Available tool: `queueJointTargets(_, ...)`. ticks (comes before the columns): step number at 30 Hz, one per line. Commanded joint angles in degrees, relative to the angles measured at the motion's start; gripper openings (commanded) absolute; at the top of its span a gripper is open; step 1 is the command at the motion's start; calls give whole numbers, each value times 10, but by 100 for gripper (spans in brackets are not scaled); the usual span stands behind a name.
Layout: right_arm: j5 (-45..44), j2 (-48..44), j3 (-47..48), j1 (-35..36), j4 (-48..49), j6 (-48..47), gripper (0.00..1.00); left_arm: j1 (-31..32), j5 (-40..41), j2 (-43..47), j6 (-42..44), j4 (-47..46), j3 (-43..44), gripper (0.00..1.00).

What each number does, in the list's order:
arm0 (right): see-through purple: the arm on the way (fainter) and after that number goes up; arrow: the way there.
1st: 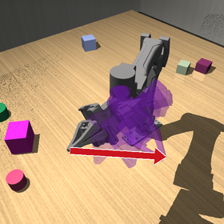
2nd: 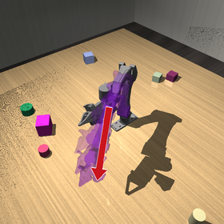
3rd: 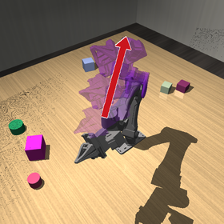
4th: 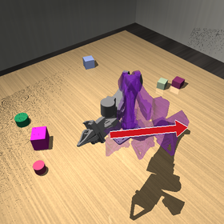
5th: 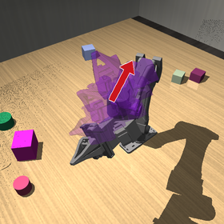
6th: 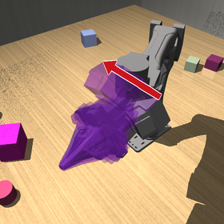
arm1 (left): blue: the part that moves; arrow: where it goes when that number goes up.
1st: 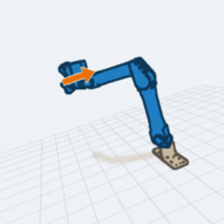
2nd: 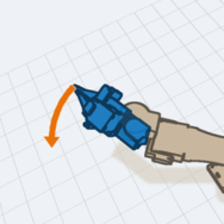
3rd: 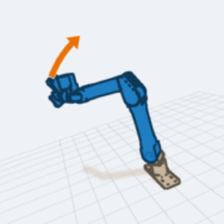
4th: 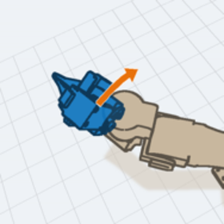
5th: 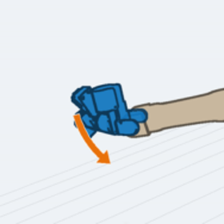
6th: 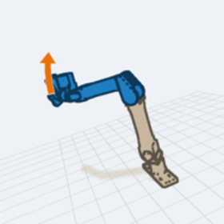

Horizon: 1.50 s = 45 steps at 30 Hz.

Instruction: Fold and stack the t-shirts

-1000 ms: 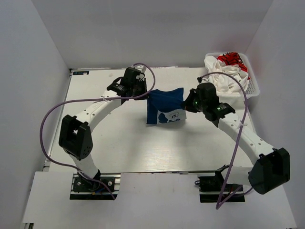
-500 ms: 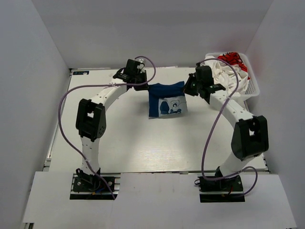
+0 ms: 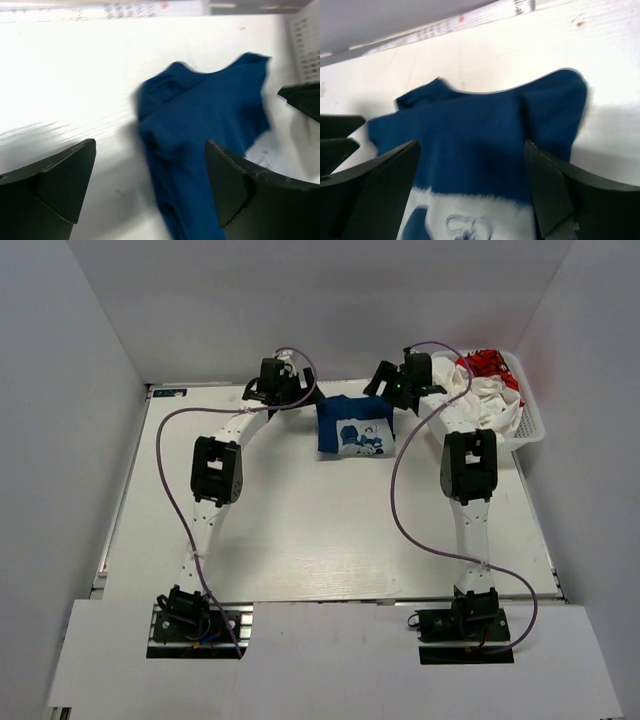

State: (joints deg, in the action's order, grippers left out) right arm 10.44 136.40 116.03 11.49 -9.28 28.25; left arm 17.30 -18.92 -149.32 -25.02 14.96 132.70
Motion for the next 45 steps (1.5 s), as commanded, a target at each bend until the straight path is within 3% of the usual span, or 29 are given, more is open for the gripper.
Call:
queueJointTargets(1,17,19,71,-2,-1,-20,90,0,-19,26,-13,-48,22,100)
queueJointTargets(5,-2,-111,-110,6,71,-30,90,5,-24,102,4,-55,-62,100)
queueJointTargets(8,-27,-148,-164,8,80,-45,90,20,-37,141,15,-77,-137,100)
queueJointTargets(12,2,-152,-191,9,59,-46,90,31,-52,134,9,-26,-126,100)
queueJointTargets(16,13,-139,-195,14,59,-43,90,54,-100,133,2,-41,-140,100)
queueJointTargets(23,30,-81,-177,14,60,-7,90,81,-105,89,-9,-28,-114,100)
queueJointTargets(25,40,-81,-197,16,61,-1,90,81,-105,83,-9,-21,-150,100)
queueJointTargets(33,91,-173,-366,45,109,-7,90,99,-86,225,-14,-105,-458,100)
queueJointTargets(36,108,-233,-500,65,128,6,90,114,-81,261,-20,-89,-535,100)
queueJointTargets(39,117,-305,-596,95,124,4,90,135,-60,346,-20,-56,-648,100)
queueJointTargets(44,142,-465,-739,149,95,-12,90,173,-2,602,-49,8,-840,100)
queueJointTargets(45,143,-530,-758,153,74,-15,90,185,-2,637,-59,19,-852,100)
